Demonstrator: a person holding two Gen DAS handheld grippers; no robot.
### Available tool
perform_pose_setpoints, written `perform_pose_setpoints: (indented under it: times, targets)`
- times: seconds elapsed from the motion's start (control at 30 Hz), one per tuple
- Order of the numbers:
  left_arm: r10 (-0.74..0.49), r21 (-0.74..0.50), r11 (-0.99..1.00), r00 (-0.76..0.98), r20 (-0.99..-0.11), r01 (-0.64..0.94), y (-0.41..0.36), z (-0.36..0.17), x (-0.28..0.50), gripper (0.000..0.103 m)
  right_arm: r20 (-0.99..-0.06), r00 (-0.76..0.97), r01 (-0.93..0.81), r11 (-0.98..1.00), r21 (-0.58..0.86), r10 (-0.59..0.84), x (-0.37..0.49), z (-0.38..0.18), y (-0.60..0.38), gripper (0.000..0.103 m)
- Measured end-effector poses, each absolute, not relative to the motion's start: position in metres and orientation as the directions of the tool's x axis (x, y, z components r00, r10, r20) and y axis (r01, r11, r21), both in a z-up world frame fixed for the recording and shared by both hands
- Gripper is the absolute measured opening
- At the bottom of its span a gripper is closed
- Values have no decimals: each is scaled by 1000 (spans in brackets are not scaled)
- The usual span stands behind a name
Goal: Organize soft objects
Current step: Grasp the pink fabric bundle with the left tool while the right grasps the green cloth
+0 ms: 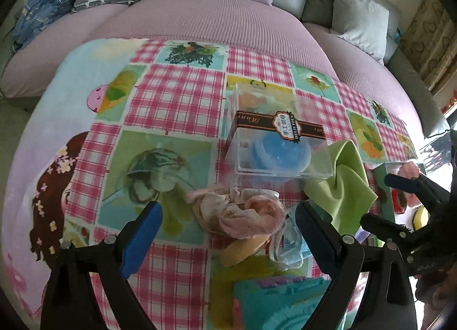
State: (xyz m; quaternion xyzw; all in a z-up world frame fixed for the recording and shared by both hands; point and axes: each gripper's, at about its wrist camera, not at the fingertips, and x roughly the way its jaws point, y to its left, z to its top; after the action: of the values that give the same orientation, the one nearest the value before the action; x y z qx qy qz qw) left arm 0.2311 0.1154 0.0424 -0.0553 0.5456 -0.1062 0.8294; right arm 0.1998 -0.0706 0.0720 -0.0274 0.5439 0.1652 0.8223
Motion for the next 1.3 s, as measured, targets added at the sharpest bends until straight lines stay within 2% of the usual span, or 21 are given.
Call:
perform_pose_setpoints:
  times: [0.13, 0.2, 0.27, 0.33, 0.4, 0.53, 0.67, 0.9, 1.3]
  targets:
    - [-261, -235, 965, 367, -893, 116, 116, 32, 236, 91, -905, 346, -316, 939, 137, 248, 208, 62, -66, 96]
    - [-274, -245, 962, 359, -893, 123, 114, 29, 239, 78, -904, 342, -319, 937, 143, 255, 211, 59, -65, 85]
    - [-287, -258, 958, 346, -893, 127, 113, 24, 241, 72, -904, 337, -323, 934, 152, 263, 214, 56, -64, 79]
    - [-305, -275, 952, 341, -889, 134, 111, 22, 242, 61, -904, 336, -322, 934, 155, 266, 215, 54, -64, 72]
    - [-318, -288, 948, 336, -887, 136, 111, 21, 243, 47, -903, 332, -326, 932, 160, 271, 216, 53, -63, 50]
    - [-326, -296, 945, 345, -880, 137, 111, 22, 244, 36, -905, 335, -315, 937, 154, 261, 217, 52, -65, 35]
    - [-329, -301, 944, 356, -875, 133, 113, 22, 243, 24, -905, 340, -297, 942, 153, 254, 217, 52, -68, 13]
    - [-326, -299, 945, 368, -871, 131, 114, 25, 240, 16, -900, 356, -290, 945, 152, 254, 214, 60, -71, 4]
    - [-310, -285, 951, 417, -854, 123, 117, 60, 226, 14, -874, 405, -305, 941, 147, 268, 192, 100, -75, 4]
